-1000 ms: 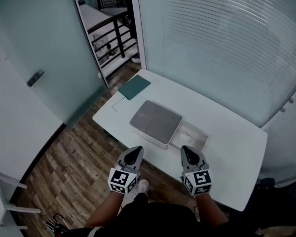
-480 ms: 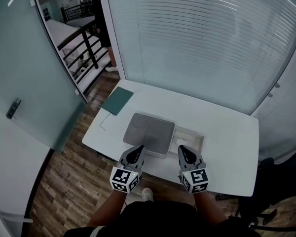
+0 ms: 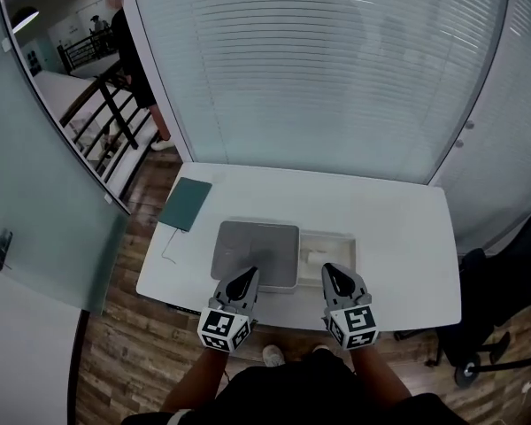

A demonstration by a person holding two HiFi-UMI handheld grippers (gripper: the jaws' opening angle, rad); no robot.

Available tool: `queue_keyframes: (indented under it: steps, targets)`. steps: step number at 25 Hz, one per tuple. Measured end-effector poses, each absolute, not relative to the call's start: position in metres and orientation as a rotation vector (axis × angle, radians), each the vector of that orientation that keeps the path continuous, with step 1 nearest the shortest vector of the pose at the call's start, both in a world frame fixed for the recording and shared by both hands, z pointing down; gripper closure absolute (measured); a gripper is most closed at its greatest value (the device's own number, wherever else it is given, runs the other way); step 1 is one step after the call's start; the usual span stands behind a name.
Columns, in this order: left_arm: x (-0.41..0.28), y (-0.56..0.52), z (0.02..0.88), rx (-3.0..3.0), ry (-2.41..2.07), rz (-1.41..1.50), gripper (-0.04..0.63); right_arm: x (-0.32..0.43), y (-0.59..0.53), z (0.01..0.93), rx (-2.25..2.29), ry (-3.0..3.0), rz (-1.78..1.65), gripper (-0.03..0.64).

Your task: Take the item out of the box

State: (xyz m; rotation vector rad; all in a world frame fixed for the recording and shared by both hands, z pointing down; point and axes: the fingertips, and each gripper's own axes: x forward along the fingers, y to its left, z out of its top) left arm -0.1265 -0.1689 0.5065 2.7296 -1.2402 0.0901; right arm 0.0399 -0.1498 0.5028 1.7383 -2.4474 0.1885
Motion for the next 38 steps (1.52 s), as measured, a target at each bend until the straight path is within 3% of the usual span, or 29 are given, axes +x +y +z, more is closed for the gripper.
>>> queue_keyframes:
  steps: [8,15,24,38]
  targets:
    - [-0.099,-0.188,0.515,2.739,-1.164,0.108,0.584,0.066,-0.16,0.519,1.727,-2.35,0.192,0.577]
    - [-0.084,-0.195,0.523,2.712,-1.167,0.126,0.584,0.071,-0.175,0.545,1.525,-2.326,0.268,0.416]
    - [-0.074,-0.198,0.526,2.687,-1.201,0.146,0.584,0.067,-0.201,0.59,1.2,-2.267,0.359,0.293]
    - [-0.093,-0.196,0.536,2.606,-1.31,0.162,0.584,0.059,-0.212,0.659,0.816,-2.057,0.285,0.281]
